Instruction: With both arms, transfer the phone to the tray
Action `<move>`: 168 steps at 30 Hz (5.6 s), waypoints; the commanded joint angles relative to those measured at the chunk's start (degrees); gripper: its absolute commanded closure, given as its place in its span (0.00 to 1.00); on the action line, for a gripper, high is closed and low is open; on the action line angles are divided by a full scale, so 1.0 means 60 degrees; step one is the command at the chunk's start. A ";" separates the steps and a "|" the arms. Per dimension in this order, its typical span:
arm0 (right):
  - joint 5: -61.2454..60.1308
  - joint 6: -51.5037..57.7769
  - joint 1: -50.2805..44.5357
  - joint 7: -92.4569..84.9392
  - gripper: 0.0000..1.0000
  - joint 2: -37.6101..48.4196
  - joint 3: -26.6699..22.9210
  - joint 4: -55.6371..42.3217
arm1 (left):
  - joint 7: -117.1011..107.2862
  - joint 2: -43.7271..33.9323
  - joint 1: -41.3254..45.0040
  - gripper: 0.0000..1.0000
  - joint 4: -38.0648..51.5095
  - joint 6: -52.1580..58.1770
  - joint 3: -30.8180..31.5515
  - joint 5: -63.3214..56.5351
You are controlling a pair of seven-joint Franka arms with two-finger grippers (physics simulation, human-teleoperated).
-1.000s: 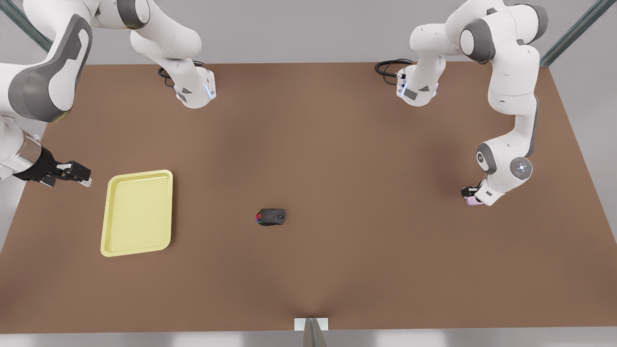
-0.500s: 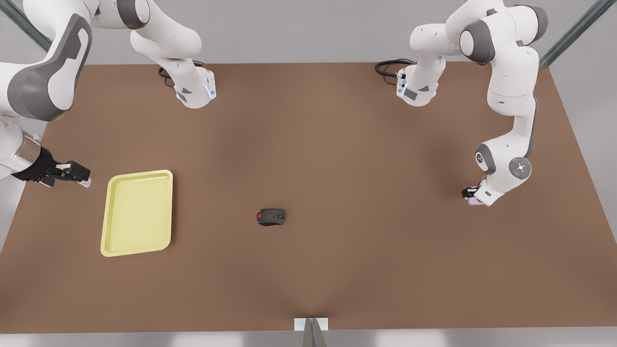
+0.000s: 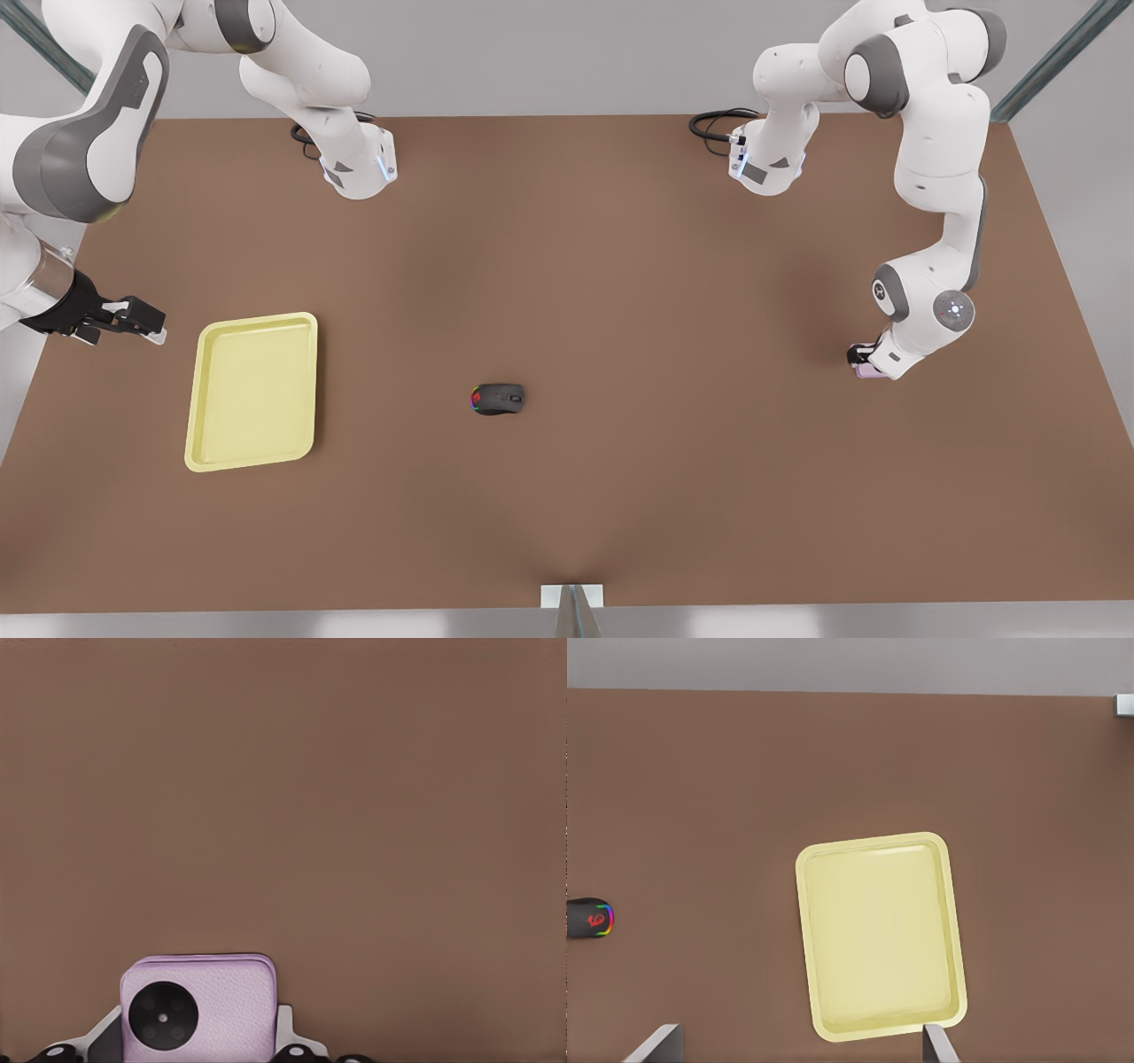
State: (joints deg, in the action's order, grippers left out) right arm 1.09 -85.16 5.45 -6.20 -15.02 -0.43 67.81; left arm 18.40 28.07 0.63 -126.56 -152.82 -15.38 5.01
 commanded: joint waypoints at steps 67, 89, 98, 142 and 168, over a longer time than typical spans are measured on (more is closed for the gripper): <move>-0.0606 0.0102 -0.4248 0.2484 0.00 -0.1070 0.0028 0.0388 | -0.2217 -0.2437 0.0978 0.00 0.8026 1.0954 0.3061 -0.1421; -0.0563 -0.5422 -0.7397 1.0497 0.00 -0.5216 0.0395 0.0945 | -0.2246 -0.1587 0.1037 0.00 0.8144 1.0939 0.2944 -0.1362; -0.0534 -0.6593 -0.7676 1.0965 0.00 -0.6505 0.0424 0.0300 | -0.2246 -0.1499 0.1052 0.00 0.8129 1.0851 0.2944 -0.1362; 0.0038 -0.7604 -0.7881 0.9911 0.25 -0.6490 0.0541 0.1384 | -0.2334 -0.1338 0.1037 0.00 0.8217 1.0734 0.2929 -0.1377; -0.0065 -0.7282 0.0320 -0.4457 0.25 -0.1832 0.0453 0.7272 | -0.2334 -0.1338 0.1052 0.00 0.8232 1.0734 0.2944 -0.1362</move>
State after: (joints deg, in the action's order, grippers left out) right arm 0.36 -129.70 5.74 21.20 -26.10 2.26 111.48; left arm 4.37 20.11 6.88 -77.20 -88.46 2.22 -3.11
